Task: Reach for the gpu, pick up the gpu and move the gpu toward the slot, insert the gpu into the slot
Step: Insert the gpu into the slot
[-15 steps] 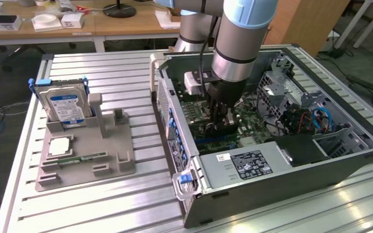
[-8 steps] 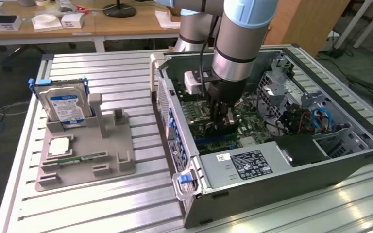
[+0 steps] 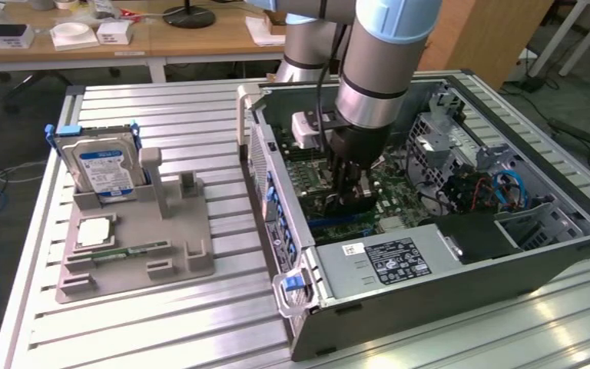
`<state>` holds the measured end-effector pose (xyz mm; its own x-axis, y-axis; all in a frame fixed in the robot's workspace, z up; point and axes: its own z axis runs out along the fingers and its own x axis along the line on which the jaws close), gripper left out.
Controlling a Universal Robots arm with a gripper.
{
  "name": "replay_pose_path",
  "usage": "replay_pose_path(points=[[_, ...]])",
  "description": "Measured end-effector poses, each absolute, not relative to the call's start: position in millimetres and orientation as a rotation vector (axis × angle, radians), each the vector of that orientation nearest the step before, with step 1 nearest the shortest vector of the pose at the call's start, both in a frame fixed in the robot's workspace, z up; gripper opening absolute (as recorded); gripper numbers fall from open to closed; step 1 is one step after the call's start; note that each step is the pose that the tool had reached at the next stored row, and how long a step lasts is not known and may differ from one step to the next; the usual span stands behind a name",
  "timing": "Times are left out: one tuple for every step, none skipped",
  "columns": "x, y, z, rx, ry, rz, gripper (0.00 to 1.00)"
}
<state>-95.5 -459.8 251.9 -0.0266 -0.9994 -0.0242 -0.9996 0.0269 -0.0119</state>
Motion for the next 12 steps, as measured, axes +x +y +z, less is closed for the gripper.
replay_pose_path(points=[[-95.6, -459.9, 251.6, -2.176, 2.234, 0.017, 0.26], [-95.6, -459.9, 251.5, -2.177, 2.236, 0.020, 0.26], [-95.6, -459.9, 251.5, -2.177, 2.236, 0.020, 0.26], [-95.7, -460.0, 251.3, -2.177, 2.236, 0.020, 0.26], [-95.7, -460.0, 251.0, -2.177, 2.236, 0.020, 0.26], [-95.6, -460.0, 250.4, -2.177, 2.236, 0.020, 0.26], [-95.6, -460.1, 249.5, -2.178, 2.236, 0.020, 0.26], [-95.7, -460.2, 247.9, -2.177, 2.236, 0.021, 0.26], [-95.7, -460.2, 246.4, -2.177, 2.236, 0.021, 0.26], [-95.7, -460.2, 245.7, -2.177, 2.236, 0.021, 0.26], [-95.7, -460.3, 245.2, -2.178, 2.236, 0.021, 0.26], [-95.7, -460.3, 245.0, -2.178, 2.236, 0.021, 0.26]])
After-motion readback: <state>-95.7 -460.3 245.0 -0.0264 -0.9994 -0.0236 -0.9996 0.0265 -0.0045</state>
